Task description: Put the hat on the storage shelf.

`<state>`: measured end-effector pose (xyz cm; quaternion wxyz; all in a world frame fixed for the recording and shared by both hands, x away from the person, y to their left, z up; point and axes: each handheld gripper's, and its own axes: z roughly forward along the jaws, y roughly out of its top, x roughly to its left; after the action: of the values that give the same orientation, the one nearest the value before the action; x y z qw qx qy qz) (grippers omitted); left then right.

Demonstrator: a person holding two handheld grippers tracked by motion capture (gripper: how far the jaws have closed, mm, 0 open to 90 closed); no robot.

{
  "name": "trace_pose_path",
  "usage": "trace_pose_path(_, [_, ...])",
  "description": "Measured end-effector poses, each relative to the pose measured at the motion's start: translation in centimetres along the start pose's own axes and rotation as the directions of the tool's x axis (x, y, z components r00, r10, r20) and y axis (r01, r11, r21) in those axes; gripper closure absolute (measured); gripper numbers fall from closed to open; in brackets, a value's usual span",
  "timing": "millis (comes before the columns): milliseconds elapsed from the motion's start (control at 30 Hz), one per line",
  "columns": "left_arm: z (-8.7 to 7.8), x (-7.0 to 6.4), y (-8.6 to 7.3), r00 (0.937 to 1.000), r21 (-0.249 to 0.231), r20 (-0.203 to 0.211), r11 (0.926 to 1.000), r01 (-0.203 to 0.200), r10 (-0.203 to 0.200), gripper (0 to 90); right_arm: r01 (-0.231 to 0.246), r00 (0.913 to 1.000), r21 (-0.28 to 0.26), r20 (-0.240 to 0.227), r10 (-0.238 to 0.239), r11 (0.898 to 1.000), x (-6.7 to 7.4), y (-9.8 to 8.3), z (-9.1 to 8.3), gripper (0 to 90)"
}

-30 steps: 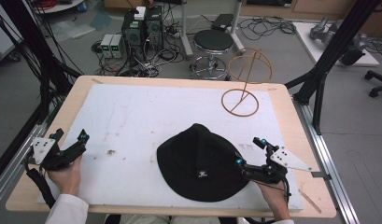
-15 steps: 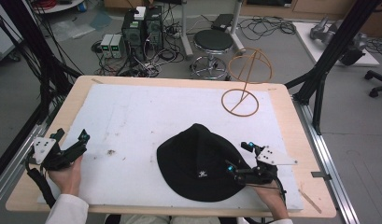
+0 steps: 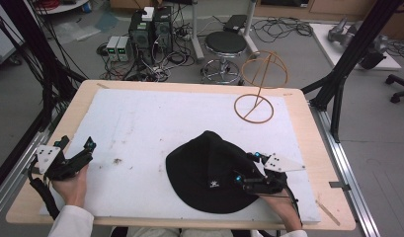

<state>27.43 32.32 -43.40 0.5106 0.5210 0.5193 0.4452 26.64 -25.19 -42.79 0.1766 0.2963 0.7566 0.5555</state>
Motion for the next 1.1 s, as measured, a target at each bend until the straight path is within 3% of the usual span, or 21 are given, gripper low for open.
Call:
trace_pose_path(300, [-0.07,0.03,0.01,1.0,-0.002,-0.004,1.0,0.008,-0.008,19.7,0.013,0.9991,0.035,-0.04,-0.012,0.999,0.31,-0.03,0.41,39.0])
trace_pose_path(600, [-0.09,-0.04,0.02,1.0,-0.003,-0.002,1.0,0.008,-0.008,19.8,-0.017,0.9995,0.047,-0.027,0.018,0.999,0.17,-0.01,0.5,55.3])
trace_pose_path(667, [-0.09,-0.03,0.01,1.0,-0.003,-0.002,1.0,0.008,-0.008,19.8,-0.003,0.9998,0.048,-0.02,0.004,0.999,0.16,0.01,0.47,64.6])
trace_pose_path(767, [-0.09,-0.02,0.0,1.0,-0.002,-0.003,1.0,0.008,-0.008,19.8,0.006,0.9999,0.05,-0.016,-0.006,0.999,0.2,0.02,0.49,71.4])
trace_pose_path(800, [-0.09,-0.02,0.0,1.0,-0.002,-0.003,1.0,0.009,-0.009,19.8,0.015,0.9997,0.056,-0.018,-0.014,0.998,0.24,0.03,0.54,80.8])
trace_pose_path(900, [-0.09,-0.05,0.0,1.0,-0.003,0.0,1.0,0.008,-0.008,20.0,0.011,0.9996,0.056,-0.027,-0.009,0.998,0.21,0.08,0.6,87.6])
trace_pose_path(1100, [-0.06,-0.11,0.01,1.0,0.0,0.005,1.0,0.006,-0.006,20.1,0.003,0.9995,0.058,-0.032,-0.001,0.998,0.23,0.13,0.58,88.2])
